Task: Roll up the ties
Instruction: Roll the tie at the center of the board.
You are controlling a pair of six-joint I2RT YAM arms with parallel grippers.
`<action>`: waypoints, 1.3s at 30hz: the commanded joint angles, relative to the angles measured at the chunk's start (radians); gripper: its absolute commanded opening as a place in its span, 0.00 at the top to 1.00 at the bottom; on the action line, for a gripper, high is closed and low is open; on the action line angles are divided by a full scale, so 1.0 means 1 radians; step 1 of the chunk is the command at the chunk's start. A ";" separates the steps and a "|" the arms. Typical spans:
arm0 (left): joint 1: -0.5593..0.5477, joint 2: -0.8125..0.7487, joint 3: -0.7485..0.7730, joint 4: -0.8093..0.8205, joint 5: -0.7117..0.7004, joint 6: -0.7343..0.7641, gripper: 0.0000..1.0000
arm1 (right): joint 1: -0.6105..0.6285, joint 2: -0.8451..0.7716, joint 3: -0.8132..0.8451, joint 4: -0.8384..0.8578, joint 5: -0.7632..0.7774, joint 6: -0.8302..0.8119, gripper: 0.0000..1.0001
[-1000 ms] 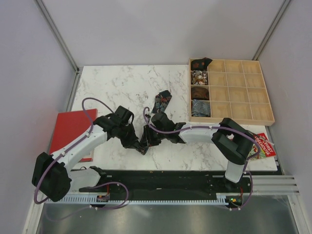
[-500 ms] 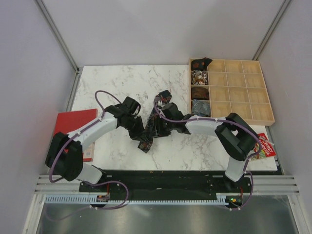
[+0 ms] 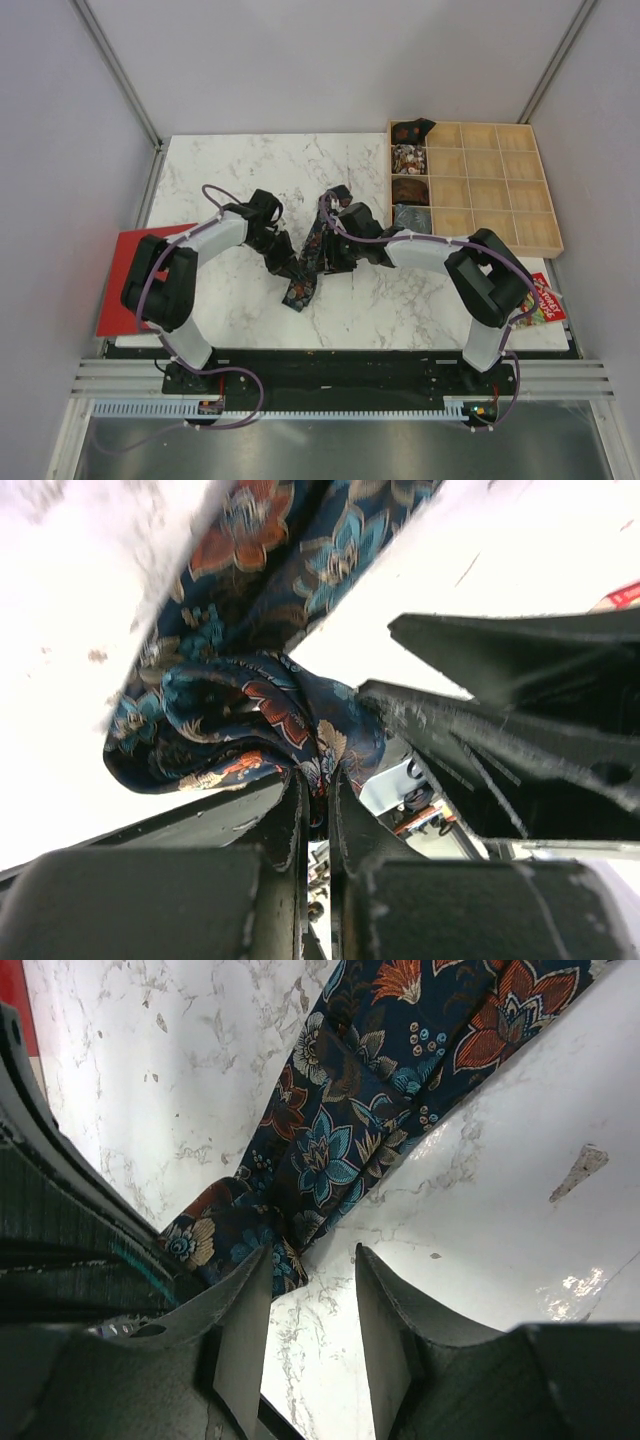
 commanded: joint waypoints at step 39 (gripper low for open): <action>0.113 -0.007 0.251 -0.169 -0.362 0.229 0.61 | 0.183 -0.170 -0.020 -0.240 0.329 -0.212 0.36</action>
